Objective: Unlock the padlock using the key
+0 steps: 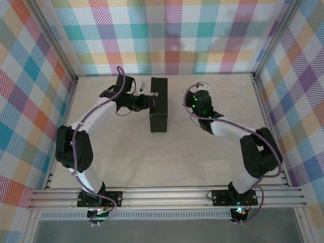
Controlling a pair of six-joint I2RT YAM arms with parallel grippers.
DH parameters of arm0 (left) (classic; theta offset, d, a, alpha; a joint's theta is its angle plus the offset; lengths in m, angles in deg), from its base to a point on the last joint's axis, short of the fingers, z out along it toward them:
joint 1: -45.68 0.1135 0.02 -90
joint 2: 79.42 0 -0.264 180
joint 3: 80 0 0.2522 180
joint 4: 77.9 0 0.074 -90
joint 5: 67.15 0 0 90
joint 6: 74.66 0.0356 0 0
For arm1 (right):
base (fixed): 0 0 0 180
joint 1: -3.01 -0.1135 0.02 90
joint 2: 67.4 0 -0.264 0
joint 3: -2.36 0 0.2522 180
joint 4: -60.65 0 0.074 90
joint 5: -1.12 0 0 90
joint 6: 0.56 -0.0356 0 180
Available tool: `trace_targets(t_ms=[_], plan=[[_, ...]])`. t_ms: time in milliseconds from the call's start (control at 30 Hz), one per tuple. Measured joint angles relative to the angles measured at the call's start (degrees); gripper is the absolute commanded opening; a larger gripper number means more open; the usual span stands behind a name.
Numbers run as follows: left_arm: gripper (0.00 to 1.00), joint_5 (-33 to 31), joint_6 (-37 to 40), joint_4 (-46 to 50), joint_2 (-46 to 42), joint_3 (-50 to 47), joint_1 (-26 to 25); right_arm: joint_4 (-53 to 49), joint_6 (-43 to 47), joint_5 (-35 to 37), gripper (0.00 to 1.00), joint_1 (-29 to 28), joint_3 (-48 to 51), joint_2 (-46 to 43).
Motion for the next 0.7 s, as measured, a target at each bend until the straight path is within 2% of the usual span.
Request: trace_targets(t_ms=[100, 333, 433, 500, 567, 700], plan=[[0.42, 0.07, 0.00, 1.38, 0.00, 0.61, 0.00, -0.50, -0.20, -2.62, 0.00, 2.97, 6.80, -2.54], [0.50, 0.59, -0.42, 5.33, -0.35, 4.07, 0.02, -1.25, -1.73, -9.11, 0.00, 5.81, 18.84, -2.29], [0.51, -0.02, -0.42, 6.69, -2.34, 5.68, 0.02, -2.14, -1.90, -11.58, 0.20, 7.23, 19.74, -1.16], [0.51, -0.94, -0.44, 7.85, -4.09, 6.19, 0.02, -2.80, -1.60, -12.57, 0.39, 7.65, 19.71, -0.94], [0.52, -1.84, -0.59, 8.70, -5.66, 6.19, 0.02, -4.15, -0.61, -13.51, 0.50, 7.65, 19.32, -0.96], [0.52, -4.20, -0.61, 10.67, -7.85, 6.01, 0.13, -10.54, 3.26, -14.58, 0.87, 7.63, 16.22, -2.75]])
